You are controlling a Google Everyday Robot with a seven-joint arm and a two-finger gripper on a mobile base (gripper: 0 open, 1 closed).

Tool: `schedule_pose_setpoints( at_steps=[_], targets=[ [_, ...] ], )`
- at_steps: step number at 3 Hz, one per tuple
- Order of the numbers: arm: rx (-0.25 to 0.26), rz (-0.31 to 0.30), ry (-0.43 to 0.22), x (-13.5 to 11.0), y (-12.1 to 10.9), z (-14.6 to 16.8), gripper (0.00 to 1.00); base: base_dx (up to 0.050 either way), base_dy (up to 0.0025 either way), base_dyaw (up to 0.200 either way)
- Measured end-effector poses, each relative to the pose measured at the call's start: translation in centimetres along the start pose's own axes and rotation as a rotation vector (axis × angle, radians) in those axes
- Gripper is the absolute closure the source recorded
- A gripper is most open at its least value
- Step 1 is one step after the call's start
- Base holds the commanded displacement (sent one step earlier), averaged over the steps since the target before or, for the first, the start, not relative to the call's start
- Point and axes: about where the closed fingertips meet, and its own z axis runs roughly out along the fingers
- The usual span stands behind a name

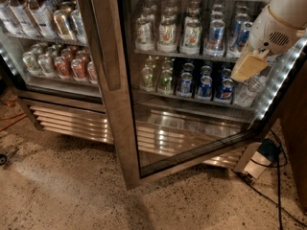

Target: Close right fridge door

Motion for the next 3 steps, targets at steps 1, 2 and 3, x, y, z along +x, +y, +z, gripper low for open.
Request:
schedule_pose_setpoints(
  at_steps=[1,2,3],
  targets=[
    [0.0,0.0,0.0,0.0,0.0,0.0,1.0,0.049,-0.00008,0.0],
    [0.0,0.0,0.0,0.0,0.0,0.0,1.0,0.049,0.00002,-0.001],
    [0.0,0.0,0.0,0.0,0.0,0.0,1.0,0.049,0.00004,-0.001]
  ],
)
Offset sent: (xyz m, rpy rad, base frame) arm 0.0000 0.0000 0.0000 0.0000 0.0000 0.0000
